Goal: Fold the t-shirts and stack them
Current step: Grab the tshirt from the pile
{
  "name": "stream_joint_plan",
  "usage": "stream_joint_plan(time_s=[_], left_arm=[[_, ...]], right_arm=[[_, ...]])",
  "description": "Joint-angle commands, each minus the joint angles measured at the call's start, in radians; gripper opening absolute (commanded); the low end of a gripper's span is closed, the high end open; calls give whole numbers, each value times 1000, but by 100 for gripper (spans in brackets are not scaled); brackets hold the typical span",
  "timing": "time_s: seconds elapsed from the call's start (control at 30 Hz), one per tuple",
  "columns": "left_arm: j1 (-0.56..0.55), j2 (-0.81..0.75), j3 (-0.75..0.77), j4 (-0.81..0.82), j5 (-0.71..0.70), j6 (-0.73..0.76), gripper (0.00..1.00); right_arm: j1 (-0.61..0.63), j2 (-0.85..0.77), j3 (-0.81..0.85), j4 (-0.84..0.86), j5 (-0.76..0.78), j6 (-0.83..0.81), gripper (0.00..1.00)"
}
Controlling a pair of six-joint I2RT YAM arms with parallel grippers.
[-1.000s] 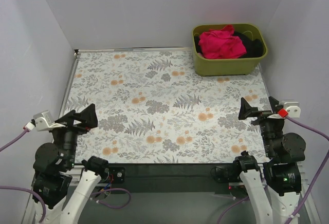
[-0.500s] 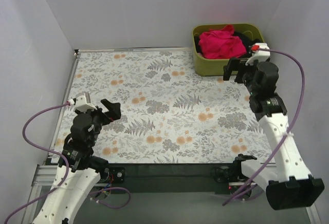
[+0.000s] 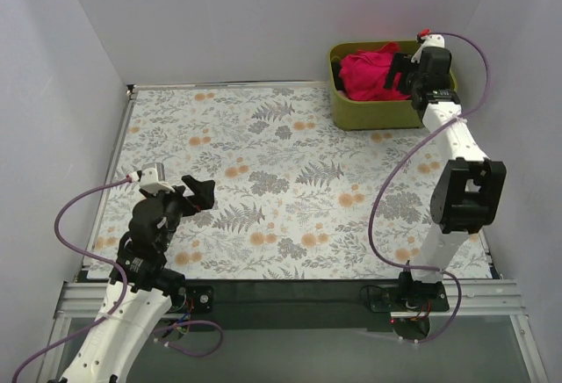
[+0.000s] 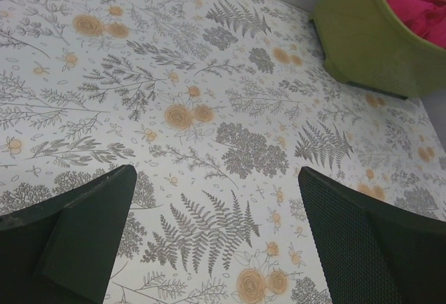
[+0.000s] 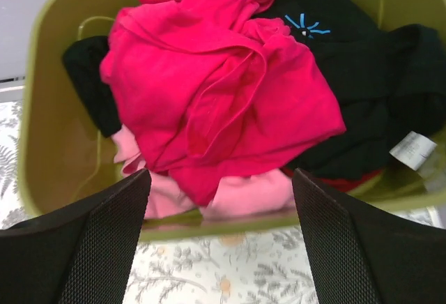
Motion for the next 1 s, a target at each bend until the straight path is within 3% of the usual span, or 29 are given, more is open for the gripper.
stream_joint_plan(time_s=[0.0, 0.23, 0.43, 0.5, 0.53, 0.67, 0.97], left_arm=[[-3, 11, -2, 45, 26, 25, 96], [-2, 31, -3, 50, 40, 26, 96], [-2, 40, -2, 53, 42, 29, 95], [-2, 40, -2, 56, 42, 33, 95], [-3, 40, -2, 56, 43, 34, 95], [-2, 39, -2, 59, 46, 36, 95], [-2, 14, -2, 59, 46, 37, 95]], right_arm=[[-31, 102, 127, 81, -49, 30, 74], [-40, 323, 305, 84, -133, 37, 70], [-40, 419, 395, 95, -236, 47, 58], [-40, 426, 411, 98, -265, 47, 49], [-40, 428, 414, 98, -274, 47, 33], [-37, 362, 409, 100, -313, 47, 2], [74, -3, 351, 101, -489, 31, 1]])
